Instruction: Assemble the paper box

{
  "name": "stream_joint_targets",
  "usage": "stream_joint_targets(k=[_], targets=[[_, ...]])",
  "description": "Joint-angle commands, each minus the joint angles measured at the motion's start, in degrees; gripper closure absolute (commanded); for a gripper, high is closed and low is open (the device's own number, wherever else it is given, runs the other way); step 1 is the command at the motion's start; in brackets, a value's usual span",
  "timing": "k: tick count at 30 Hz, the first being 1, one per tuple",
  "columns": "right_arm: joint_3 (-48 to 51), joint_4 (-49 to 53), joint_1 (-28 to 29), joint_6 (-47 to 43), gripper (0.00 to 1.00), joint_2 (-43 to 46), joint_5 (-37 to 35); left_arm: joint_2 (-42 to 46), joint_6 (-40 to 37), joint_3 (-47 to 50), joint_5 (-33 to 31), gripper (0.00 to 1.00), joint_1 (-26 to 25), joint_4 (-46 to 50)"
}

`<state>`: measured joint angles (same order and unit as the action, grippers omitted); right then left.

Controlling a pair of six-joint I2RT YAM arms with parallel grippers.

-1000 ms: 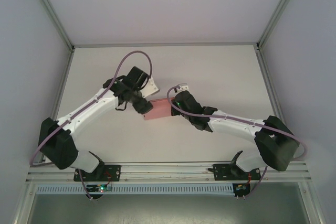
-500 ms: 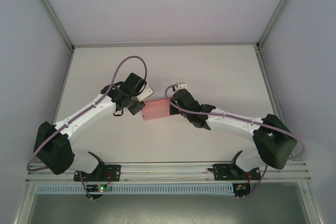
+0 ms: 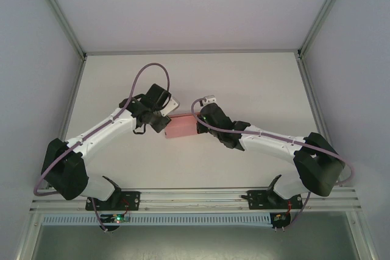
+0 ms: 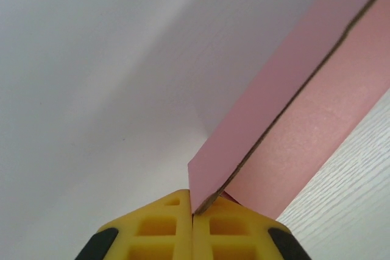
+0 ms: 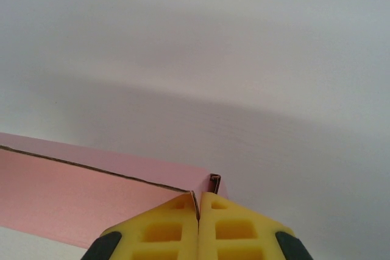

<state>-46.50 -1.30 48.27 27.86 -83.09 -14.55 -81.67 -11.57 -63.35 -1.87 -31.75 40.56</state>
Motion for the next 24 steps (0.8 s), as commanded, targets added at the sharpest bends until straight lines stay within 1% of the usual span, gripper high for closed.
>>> stream_joint_targets(k=[1,5,7,10,11,16,18,21,24], targets=[[0.96,4.70,0.68,-1.13,1.00,-0.85,1.84,-2.00,5.36,-1.14,3.80,1.00,0.51,-2.95],[0.53,5.08,1.06,-1.67,1.00,-1.49,1.69,-5.03,12.11,-5.24,3.26,1.00,0.46,0.07],[0.44,5.08,1.51,-1.84,1.00,-1.94,1.38,-6.49,15.78,-7.05,6.06,1.00,0.54,1.31],[0.66,4.74,2.27,-1.10,1.00,-2.86,-0.25,-7.78,23.49,-8.19,9.06,1.00,0.48,1.09],[0.71,4.67,2.52,-1.01,1.00,-3.22,-0.72,-7.92,24.68,-8.34,10.11,1.00,0.53,1.47],[0.51,5.92,2.97,-1.38,1.00,-3.94,-1.96,-7.89,28.53,-10.13,11.16,1.00,1.42,4.84],[0.61,5.91,3.06,-1.56,1.00,-3.97,-2.46,-7.64,30.38,-11.08,13.63,1.00,2.21,5.76],[0.33,6.12,3.06,-2.47,1.00,-4.11,-2.26,-6.52,32.05,-11.15,20.41,1.00,2.96,5.28],[0.36,6.47,3.12,-2.92,1.00,-4.25,-2.25,-6.23,36.30,-10.75,21.30,1.00,3.44,5.26]])
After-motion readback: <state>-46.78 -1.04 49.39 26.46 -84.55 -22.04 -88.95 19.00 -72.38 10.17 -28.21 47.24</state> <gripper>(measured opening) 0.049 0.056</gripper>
